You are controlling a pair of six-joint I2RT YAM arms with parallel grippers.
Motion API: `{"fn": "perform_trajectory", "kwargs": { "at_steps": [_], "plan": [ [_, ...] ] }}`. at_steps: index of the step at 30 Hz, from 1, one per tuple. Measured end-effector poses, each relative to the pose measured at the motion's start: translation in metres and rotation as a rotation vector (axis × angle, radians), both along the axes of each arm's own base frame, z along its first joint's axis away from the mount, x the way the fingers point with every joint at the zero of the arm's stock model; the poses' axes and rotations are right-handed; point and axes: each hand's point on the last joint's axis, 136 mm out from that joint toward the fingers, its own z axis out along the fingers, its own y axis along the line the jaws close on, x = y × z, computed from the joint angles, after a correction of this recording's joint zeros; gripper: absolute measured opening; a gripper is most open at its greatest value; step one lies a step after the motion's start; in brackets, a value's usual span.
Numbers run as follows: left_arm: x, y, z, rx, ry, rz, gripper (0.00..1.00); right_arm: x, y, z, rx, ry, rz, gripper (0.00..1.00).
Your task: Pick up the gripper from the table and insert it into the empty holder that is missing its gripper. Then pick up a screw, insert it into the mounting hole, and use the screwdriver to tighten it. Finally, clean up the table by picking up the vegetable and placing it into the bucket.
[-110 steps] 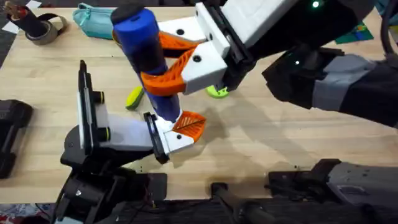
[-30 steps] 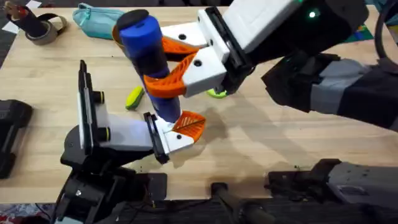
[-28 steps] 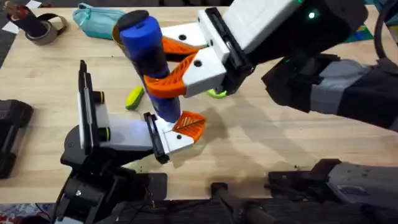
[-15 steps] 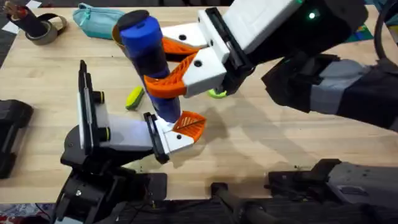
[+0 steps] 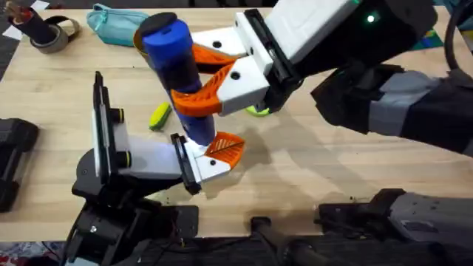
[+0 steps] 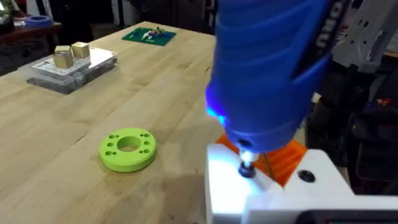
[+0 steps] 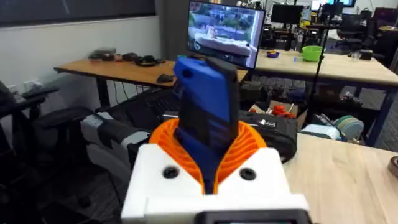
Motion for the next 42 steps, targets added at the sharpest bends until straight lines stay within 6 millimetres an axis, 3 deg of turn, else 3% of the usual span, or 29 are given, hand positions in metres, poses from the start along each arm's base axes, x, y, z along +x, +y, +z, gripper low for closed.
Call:
{"fn": "perform_trajectory", "kwargs": {
  "at_steps": [42],
  "plan": [
    [0.0002, 0.0001, 0.0000, -0.003, 0.006, 0.002, 0.019, 0.0003, -0.0007, -0.0025, 0.027, -0.005, -0.027, 0.052]
  ]
}}
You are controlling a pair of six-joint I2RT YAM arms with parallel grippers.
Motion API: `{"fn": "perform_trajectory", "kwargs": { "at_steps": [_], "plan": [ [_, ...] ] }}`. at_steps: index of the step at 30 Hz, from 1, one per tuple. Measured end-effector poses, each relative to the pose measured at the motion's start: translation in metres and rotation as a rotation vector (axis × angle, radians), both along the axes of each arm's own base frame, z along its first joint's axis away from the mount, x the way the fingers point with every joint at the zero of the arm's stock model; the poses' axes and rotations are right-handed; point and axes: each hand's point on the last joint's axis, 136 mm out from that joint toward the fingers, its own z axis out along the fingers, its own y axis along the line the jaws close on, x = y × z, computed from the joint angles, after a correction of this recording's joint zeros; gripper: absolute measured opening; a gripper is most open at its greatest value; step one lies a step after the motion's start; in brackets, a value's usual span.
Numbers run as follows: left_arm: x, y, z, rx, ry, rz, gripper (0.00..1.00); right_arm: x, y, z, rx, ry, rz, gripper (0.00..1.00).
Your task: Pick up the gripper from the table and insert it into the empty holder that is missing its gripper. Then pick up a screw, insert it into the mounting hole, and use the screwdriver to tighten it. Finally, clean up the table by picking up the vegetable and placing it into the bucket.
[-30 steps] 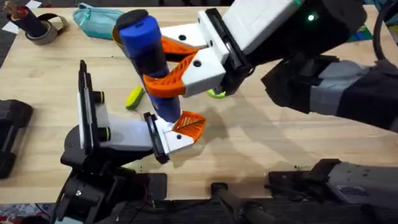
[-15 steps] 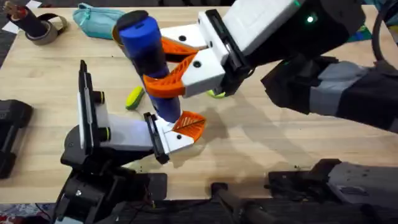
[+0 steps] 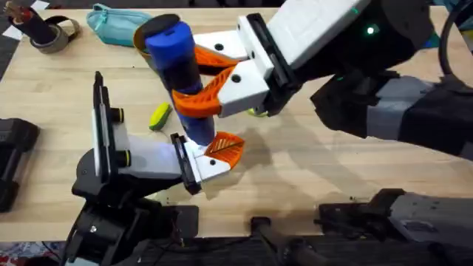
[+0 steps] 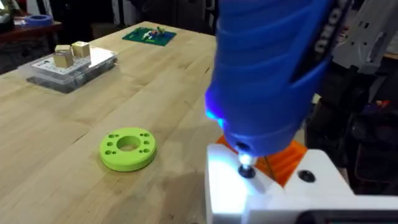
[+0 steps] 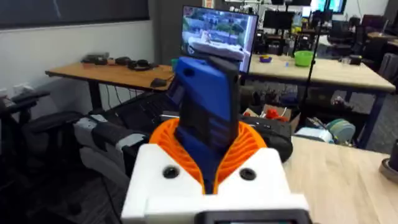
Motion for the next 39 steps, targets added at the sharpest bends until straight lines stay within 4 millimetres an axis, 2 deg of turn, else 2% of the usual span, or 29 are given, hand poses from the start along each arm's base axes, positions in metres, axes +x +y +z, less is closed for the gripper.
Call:
{"fn": "perform_trajectory", "kwargs": {
  "at_steps": [10, 16, 19, 35, 39],
  "plan": [
    [0.000, 0.000, 0.000, 0.000, -0.002, 0.000, 0.019, 0.004, 0.000, 0.004, -0.034, 0.039, 0.016, 0.054],
    [0.000, 0.000, 0.000, 0.000, 0.000, 0.000, 0.019, 0.011, -0.001, 0.037, -0.010, -0.006, 0.019, 0.053],
    [0.000, 0.000, 0.000, 0.000, -0.001, 0.000, 0.019, 0.010, -0.001, 0.046, 0.004, -0.030, 0.020, 0.054],
    [0.000, 0.000, 0.000, 0.000, 0.000, 0.000, 0.019, 0.008, 0.000, 0.044, 0.007, -0.057, 0.029, 0.054],
    [0.000, 0.000, 0.000, 0.000, -0.001, 0.000, 0.019, 0.005, -0.001, 0.037, 0.008, -0.058, 0.030, 0.054]
  ]
}}
